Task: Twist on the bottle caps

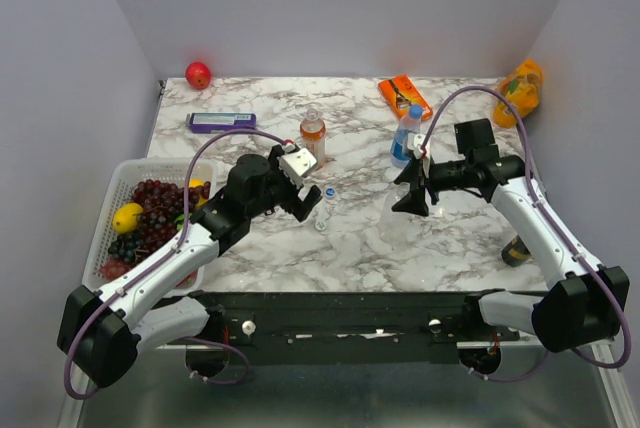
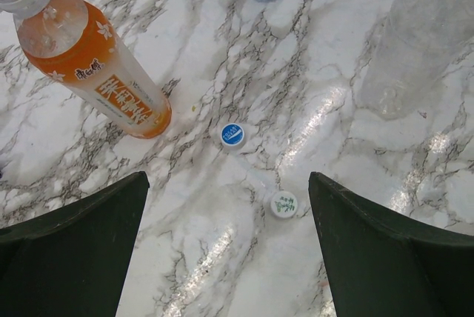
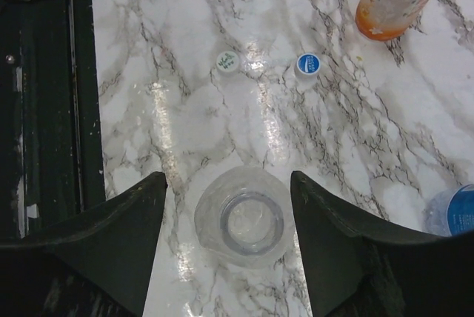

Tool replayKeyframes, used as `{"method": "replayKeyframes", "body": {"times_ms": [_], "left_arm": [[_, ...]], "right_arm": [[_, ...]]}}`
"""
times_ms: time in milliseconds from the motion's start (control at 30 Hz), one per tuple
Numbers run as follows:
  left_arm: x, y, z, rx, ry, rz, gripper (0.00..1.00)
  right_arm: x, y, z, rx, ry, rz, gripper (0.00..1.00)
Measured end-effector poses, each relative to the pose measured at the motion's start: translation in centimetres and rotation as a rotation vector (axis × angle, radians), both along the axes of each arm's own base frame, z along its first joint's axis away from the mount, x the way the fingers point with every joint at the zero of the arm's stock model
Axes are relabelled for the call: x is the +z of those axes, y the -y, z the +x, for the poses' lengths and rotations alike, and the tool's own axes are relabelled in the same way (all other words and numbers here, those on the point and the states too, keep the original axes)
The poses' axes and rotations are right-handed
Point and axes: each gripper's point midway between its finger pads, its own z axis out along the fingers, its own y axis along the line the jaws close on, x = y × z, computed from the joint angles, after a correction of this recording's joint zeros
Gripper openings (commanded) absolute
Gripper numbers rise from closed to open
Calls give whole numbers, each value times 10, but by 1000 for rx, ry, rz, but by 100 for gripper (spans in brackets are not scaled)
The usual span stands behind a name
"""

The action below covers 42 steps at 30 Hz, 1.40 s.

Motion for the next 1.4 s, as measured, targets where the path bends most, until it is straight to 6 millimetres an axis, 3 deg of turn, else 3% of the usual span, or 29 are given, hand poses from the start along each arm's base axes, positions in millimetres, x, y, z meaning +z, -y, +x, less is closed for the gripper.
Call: {"method": "replayKeyframes", "body": {"times_ms": [100,200,233,333,433,567,700,900,1133,1400], "left_arm": [[2,0,-1,0,5,-4,99],[2,-1,-1,-1,6,-5,99],[2,0,-1,-2,5,-5,99],[2,0,-2,-8,4,-6,99],[2,3,-5,-40,6,-5,99],[1,13,-15,-125,17,-6,99],[-7,31,-23,-225,-8,-15,99],[-18,65,-21,-327,-66,-50,99],[2,90,-24,-380,-55,-139,99],[7,96,-23,-393,-48,-167,94]], "right_arm": [[-9,3,-3,-8,-9,-18,67],[-16,5,-6,-13,-18,-29,51],[-17,5,-6,-17,-21,-31,40],[-12,4,-3,-29,-1,-17,20],[-3,2,-2,-52,3,7,13],[18,-11,-1,-58,-3,52,12],[55,-35,2,-29,18,114,11],[99,-64,21,-30,5,206,10],[108,-80,35,-55,-70,253,10],[125,-93,30,-43,-123,321,10]]}}
